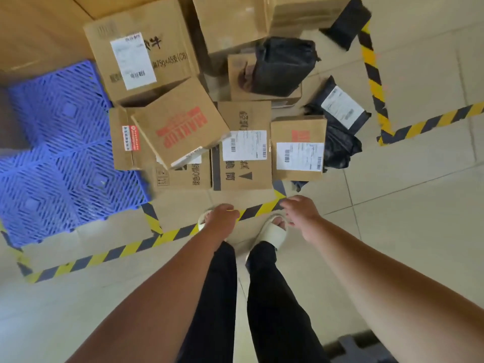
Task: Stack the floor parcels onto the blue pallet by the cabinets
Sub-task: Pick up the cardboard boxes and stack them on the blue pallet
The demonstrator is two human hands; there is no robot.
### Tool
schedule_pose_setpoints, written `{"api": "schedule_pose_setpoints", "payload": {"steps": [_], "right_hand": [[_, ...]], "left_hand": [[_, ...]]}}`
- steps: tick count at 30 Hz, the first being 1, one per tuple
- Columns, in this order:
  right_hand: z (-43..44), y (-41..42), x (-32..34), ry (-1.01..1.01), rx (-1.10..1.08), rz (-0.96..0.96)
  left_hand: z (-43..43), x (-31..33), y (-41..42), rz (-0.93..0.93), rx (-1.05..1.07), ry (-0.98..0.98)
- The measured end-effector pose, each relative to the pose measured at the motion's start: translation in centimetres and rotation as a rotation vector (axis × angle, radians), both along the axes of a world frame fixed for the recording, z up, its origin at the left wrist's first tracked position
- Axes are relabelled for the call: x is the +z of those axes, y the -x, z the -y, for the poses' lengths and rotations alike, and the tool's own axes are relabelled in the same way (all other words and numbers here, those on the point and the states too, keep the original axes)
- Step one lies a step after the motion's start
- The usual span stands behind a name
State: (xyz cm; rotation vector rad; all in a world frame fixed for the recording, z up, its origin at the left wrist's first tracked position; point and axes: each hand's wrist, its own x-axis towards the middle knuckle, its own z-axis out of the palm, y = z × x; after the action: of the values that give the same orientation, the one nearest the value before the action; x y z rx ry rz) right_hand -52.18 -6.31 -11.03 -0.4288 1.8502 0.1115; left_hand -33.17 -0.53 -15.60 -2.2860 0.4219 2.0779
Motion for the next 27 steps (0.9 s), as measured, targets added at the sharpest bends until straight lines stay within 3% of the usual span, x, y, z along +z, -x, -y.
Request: {"api": "schedule_pose_setpoints", "payload": {"steps": [8,14,18,22,27], "right_hand": [[1.5,-4.2,-12.2,-0.016,0.048,0.000],[2.1,-4.7,-17.2,0.071,0.066,0.005],[2.5,-4.2,-18.6,0.052,-0.021,0.036],[1.6,-3.3,-18.0,0.036,-0.016,0.078],[-0.9,-2.5,-14.9,0.003,-0.044,-0.002]], "left_hand": [[0.8,-10.9,-1.4,0.052,0.128,-0.062],[1.5,-15.4,-0.2,0.162,0.694,0.035],[1.5,-16.1,0.5,0.155,0.860,0.111],[0.9,-15.0,0.3,0.126,0.808,0.101],[-1.0,-11.3,0.4,0.170,0.594,0.090]]}}
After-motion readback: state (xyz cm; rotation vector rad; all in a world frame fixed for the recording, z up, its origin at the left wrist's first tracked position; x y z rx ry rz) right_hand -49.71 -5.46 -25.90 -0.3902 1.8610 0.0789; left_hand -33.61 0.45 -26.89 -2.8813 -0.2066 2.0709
